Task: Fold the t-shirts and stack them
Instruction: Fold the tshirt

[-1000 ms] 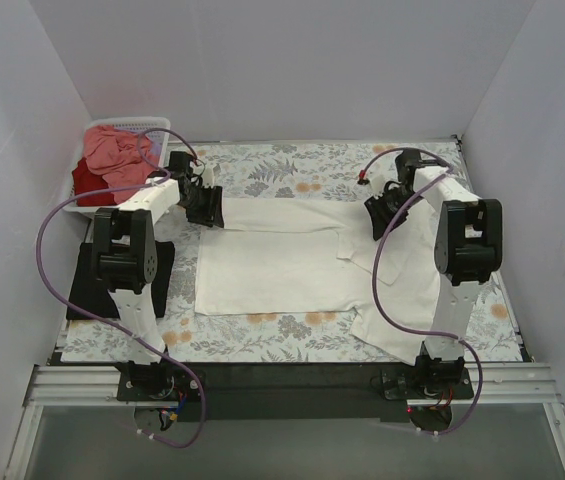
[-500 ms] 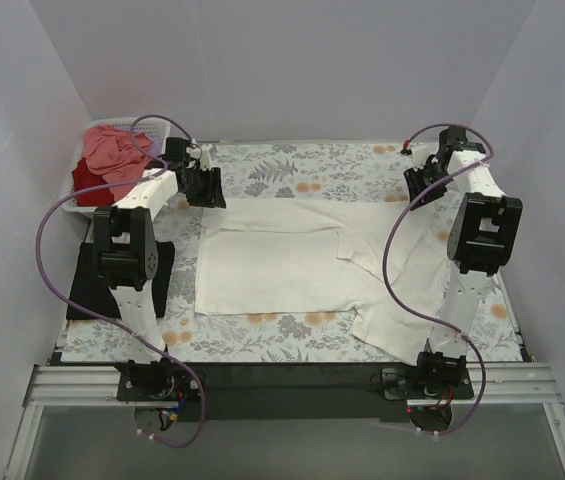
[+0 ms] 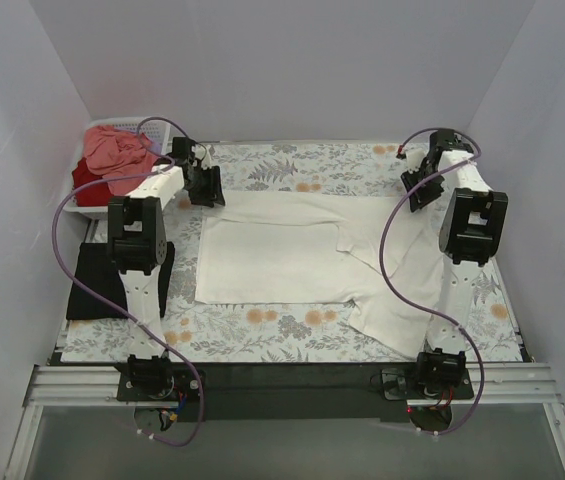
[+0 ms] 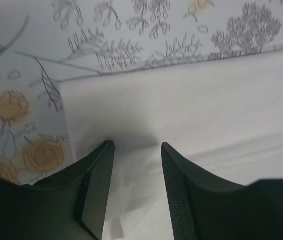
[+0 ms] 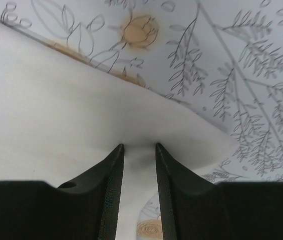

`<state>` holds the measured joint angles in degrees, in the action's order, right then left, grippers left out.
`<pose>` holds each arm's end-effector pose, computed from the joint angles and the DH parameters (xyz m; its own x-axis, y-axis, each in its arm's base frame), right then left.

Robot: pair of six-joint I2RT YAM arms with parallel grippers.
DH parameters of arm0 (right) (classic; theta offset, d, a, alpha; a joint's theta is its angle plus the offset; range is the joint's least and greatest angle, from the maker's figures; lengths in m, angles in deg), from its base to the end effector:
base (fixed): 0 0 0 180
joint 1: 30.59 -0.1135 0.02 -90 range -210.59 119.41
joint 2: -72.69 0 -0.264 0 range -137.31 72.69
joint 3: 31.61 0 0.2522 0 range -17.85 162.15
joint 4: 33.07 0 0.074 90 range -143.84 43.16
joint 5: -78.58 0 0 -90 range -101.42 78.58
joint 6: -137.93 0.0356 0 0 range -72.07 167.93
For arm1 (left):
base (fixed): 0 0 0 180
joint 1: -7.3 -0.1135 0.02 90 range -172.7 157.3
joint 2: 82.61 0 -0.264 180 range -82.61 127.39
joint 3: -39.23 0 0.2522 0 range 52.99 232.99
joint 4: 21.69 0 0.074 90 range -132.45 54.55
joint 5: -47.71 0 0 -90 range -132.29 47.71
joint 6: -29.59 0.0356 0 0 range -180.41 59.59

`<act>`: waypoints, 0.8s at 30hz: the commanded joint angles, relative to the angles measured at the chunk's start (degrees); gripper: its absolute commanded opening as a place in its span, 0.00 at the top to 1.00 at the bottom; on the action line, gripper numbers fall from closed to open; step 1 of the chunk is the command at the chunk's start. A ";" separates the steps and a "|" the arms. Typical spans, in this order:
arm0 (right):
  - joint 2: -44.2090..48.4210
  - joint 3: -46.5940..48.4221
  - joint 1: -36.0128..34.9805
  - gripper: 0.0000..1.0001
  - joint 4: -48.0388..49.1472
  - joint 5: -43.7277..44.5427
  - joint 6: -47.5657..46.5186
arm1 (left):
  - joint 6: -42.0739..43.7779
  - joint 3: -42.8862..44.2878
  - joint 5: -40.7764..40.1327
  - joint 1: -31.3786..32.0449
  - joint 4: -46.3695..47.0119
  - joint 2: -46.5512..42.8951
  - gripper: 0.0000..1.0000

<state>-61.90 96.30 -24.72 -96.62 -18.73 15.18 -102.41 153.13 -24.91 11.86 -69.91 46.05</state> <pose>0.4907 -0.0459 0.1693 -0.8190 -0.4552 -0.3493 -0.4571 0.8856 -0.0823 0.4755 -0.0486 0.1592 -0.8012 -0.5767 -0.1596 -0.4373 0.7463 -0.5017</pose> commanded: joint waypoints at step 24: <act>30.15 -11.64 -1.12 0.28 -7.16 -15.46 -17.42 | 17.90 -0.50 21.97 -2.62 -11.24 -20.80 0.24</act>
<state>-36.37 90.07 -25.49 -94.78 -31.54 6.57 -91.79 160.32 -9.19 9.39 -76.10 36.74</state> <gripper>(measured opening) 0.736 0.760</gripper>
